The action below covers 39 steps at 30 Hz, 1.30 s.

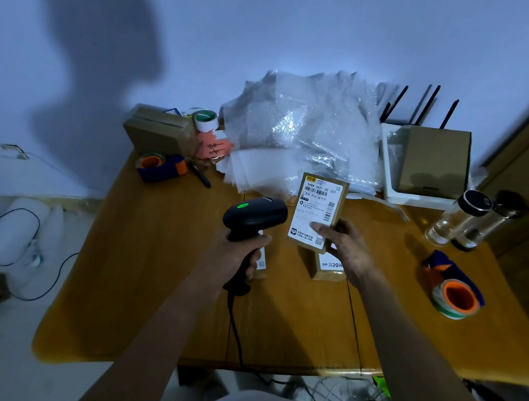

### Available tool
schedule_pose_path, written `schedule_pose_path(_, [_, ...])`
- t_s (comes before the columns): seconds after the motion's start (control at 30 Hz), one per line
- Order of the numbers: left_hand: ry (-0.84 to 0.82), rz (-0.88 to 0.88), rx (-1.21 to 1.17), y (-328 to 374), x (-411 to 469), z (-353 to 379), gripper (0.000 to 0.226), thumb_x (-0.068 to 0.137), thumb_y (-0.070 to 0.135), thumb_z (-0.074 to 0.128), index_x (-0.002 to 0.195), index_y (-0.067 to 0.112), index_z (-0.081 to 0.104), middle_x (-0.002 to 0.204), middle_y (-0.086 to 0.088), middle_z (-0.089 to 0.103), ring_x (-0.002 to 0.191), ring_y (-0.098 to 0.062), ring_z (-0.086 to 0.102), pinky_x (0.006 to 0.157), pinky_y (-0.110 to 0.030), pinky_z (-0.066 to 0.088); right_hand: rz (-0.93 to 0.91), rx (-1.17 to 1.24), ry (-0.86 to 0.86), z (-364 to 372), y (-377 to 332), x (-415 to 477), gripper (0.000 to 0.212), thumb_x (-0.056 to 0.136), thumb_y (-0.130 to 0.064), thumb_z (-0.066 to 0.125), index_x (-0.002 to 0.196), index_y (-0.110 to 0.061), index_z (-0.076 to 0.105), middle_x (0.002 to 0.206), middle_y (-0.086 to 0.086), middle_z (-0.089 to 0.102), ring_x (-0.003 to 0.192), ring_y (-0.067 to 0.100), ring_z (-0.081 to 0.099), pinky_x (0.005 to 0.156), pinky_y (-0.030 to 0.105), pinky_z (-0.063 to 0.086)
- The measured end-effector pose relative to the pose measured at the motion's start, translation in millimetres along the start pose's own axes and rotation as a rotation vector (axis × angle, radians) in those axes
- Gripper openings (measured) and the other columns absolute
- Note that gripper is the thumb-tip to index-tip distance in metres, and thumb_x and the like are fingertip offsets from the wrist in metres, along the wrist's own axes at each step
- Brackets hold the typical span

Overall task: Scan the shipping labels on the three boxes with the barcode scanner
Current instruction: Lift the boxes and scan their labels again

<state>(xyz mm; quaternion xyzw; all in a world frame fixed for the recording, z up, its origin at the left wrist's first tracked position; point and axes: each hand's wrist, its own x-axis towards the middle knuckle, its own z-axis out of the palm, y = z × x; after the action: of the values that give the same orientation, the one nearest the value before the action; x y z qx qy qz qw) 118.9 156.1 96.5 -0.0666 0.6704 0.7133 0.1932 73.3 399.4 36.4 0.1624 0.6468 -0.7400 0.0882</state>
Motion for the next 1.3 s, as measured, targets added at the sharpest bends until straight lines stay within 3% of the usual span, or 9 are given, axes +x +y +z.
schedule_pose_path(0.17, [-0.004, -0.007, -0.008, -1, 2, -1, 0.017, 0.091, 0.021, 0.074, 0.083, 0.013, 0.062, 0.058, -0.002, 0.054, 0.048, -0.016, 0.047, 0.057, -0.033, 0.046, -0.002, 0.005, -0.007, 1, -2, -2, 0.049, 0.083, -0.013, 0.080, 0.127, -0.011, 0.057, 0.117, 0.005, 0.074, 0.100, 0.023, 0.074, 0.078, 0.029, 0.058])
schedule_pose_path(0.57, [0.075, -0.038, -0.044, -2, 10, -6, 0.020, 0.090, 0.025, 0.075, 0.093, 0.007, 0.066, 0.058, -0.001, 0.055, 0.049, -0.017, 0.048, 0.057, -0.033, 0.045, 0.008, -0.027, -0.011, -2, 3, 5, 0.052, 0.084, -0.017, 0.079, 0.130, -0.010, 0.056, 0.117, 0.005, 0.074, 0.098, 0.023, 0.075, 0.083, 0.034, 0.059])
schedule_pose_path(0.73, [0.085, -0.052, -0.069, -5, 13, -14, 0.021, 0.091, 0.024, 0.074, 0.090, 0.008, 0.062, 0.058, -0.002, 0.053, 0.050, -0.018, 0.048, 0.057, -0.033, 0.045, 0.041, -0.004, 0.011, 1, 8, 6, 0.048, 0.085, -0.023, 0.079, 0.125, -0.013, 0.055, 0.110, 0.006, 0.076, 0.083, 0.014, 0.077, 0.066, 0.024, 0.057])
schedule_pose_path(0.87, [0.096, -0.027, -0.054, -7, 12, -19, 0.023, 0.092, 0.023, 0.073, 0.079, 0.010, 0.060, 0.056, -0.003, 0.051, 0.050, -0.019, 0.047, 0.055, -0.032, 0.045, 0.088, 0.001, 0.034, 6, 19, 11, 0.054, 0.085, -0.041, 0.077, 0.128, -0.018, 0.052, 0.107, 0.007, 0.078, 0.100, 0.025, 0.075, 0.084, 0.043, 0.061])
schedule_pose_path(0.93, [0.109, -0.027, -0.054, -7, 11, -20, 0.024, 0.092, 0.022, 0.073, 0.076, 0.011, 0.059, 0.055, -0.003, 0.051, 0.048, -0.019, 0.046, 0.054, -0.032, 0.045, 0.118, 0.013, 0.038, 8, 25, 12, 0.058, 0.082, -0.051, 0.076, 0.128, -0.023, 0.054, 0.110, 0.006, 0.078, 0.105, 0.028, 0.074, 0.086, 0.049, 0.061])
schedule_pose_path(1.03, [0.136, -0.034, -0.058, -6, 10, -22, 0.020, 0.091, 0.021, 0.073, 0.079, 0.011, 0.061, 0.056, -0.003, 0.052, 0.046, -0.017, 0.046, 0.051, -0.030, 0.045, 0.156, -0.003, 0.032, 13, 33, 12, 0.064, 0.081, -0.057, 0.075, 0.132, -0.025, 0.055, 0.115, 0.003, 0.075, 0.105, 0.025, 0.073, 0.078, 0.044, 0.064])
schedule_pose_path(1.3, [0.164, -0.095, -0.064, -7, 9, -29, 0.017, 0.092, 0.021, 0.073, 0.081, 0.012, 0.063, 0.055, 0.000, 0.053, 0.044, -0.013, 0.048, 0.048, -0.027, 0.046, 0.264, -0.059, 0.001, 23, 55, 20, 0.066, 0.077, -0.042, 0.082, 0.132, -0.014, 0.058, 0.122, 0.007, 0.071, 0.110, 0.025, 0.069, 0.083, 0.043, 0.063])
